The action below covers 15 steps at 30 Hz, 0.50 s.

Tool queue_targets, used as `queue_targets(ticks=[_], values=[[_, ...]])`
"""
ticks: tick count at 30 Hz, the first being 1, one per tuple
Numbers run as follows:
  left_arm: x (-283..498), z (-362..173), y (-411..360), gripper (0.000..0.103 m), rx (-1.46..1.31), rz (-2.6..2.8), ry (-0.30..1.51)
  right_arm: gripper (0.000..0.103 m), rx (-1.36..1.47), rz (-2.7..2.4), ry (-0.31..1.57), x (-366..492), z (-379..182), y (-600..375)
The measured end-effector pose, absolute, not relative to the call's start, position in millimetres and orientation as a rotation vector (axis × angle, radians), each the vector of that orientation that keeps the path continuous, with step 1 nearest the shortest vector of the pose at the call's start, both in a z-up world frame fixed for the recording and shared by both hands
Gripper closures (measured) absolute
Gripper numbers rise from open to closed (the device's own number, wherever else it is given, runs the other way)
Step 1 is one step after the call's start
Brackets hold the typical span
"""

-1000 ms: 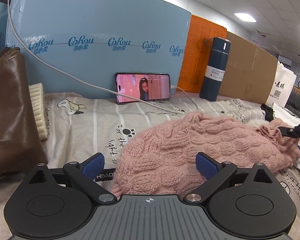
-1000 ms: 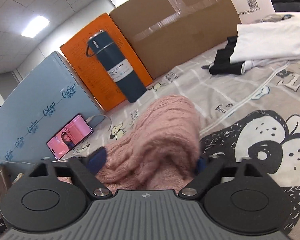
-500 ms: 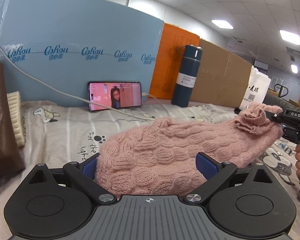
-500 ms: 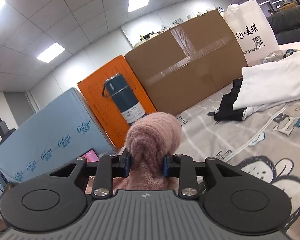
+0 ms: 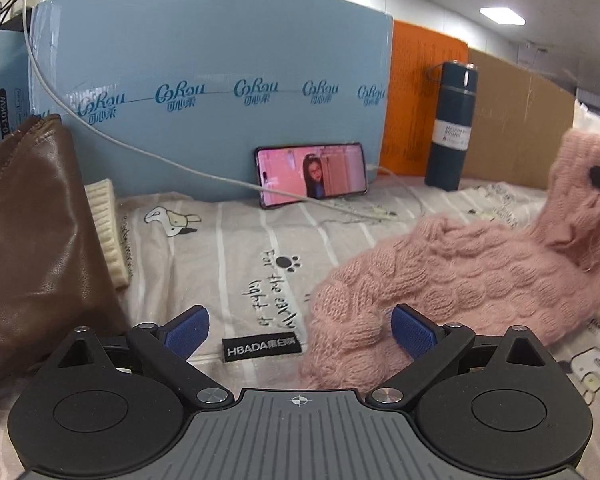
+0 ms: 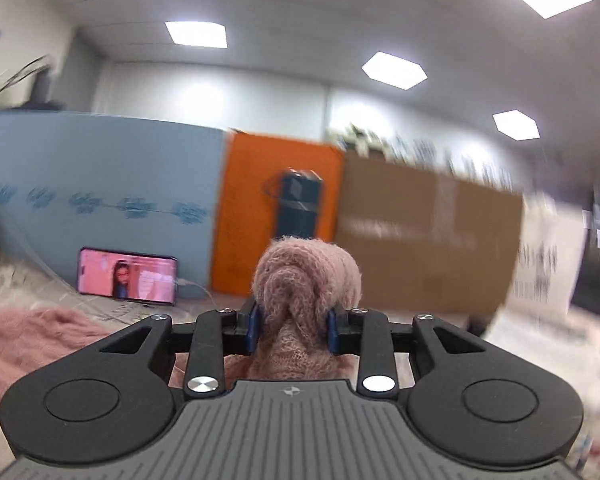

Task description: Fold clothes

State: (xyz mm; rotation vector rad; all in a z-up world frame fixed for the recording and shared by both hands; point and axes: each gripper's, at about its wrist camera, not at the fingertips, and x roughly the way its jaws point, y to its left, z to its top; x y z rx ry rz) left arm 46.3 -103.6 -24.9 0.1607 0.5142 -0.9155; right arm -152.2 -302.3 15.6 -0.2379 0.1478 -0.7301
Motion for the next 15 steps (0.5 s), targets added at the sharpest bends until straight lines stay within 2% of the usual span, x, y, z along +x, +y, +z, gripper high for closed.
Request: queue_targets(ticks=[3, 7, 11, 15], values=[[49, -19, -97, 0.003, 0.098, -0.926, 0.506, 0.074, -0.508, -0.672, 0.146, -126, 8, -259], [55, -12, -85, 0.004, 0.0, -0.926, 0.494, 0.074, -0.722, -0.538, 0.151, -101, -5, -210], [59, -7, -74, 0.004, -0.11, -0.944, 0.483, 0.074, -0.673, -0.363, 0.152, -87, -6, -185], [65, -3, -63, 0.004, -0.227, -0.973, 0.482, 0.074, -0.47, -0.187, 0.205, -82, 2, -181]])
